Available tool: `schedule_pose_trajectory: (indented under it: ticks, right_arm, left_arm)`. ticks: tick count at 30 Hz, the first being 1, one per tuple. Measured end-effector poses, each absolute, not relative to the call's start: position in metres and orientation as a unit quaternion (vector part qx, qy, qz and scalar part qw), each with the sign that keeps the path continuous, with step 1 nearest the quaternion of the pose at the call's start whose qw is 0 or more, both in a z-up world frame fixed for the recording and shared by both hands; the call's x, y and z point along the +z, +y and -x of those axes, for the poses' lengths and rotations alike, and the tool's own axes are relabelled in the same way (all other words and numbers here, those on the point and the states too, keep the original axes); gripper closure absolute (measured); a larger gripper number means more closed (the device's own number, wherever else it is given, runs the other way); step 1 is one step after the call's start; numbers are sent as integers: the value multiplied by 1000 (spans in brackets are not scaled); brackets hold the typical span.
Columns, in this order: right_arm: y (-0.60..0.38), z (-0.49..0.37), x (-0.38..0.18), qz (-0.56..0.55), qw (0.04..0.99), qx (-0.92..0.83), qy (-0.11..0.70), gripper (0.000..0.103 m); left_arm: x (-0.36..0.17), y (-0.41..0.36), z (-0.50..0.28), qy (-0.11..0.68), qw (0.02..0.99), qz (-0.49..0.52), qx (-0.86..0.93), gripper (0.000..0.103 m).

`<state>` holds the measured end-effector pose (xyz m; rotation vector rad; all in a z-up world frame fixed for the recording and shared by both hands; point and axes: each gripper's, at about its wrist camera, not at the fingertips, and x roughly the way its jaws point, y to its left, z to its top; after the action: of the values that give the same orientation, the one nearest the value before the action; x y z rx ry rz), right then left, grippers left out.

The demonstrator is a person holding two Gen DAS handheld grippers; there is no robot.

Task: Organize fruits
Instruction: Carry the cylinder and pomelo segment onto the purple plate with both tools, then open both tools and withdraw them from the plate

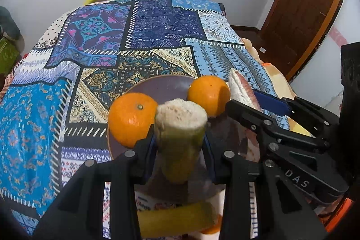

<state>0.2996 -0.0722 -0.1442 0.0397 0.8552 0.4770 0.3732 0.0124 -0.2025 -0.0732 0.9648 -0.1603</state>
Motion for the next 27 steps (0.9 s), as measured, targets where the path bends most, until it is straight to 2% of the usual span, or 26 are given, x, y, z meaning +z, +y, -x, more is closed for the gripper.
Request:
schedule_pose_trajectory:
  ticks: [14, 23, 27]
  right_arm:
    - [-68, -312, -151, -18, 872, 238, 428, 63]
    - [-77, -294, -136, -3, 877, 233, 419, 61]
    - [-83, -278, -124, 6, 881, 233, 411, 60]
  left_arm:
    - [-202, 22, -387, 458, 885, 53, -68, 65]
    - [-187, 29, -361, 452, 888, 51, -61, 65]
    - [-176, 35, -341, 447, 892, 47, -53, 61]
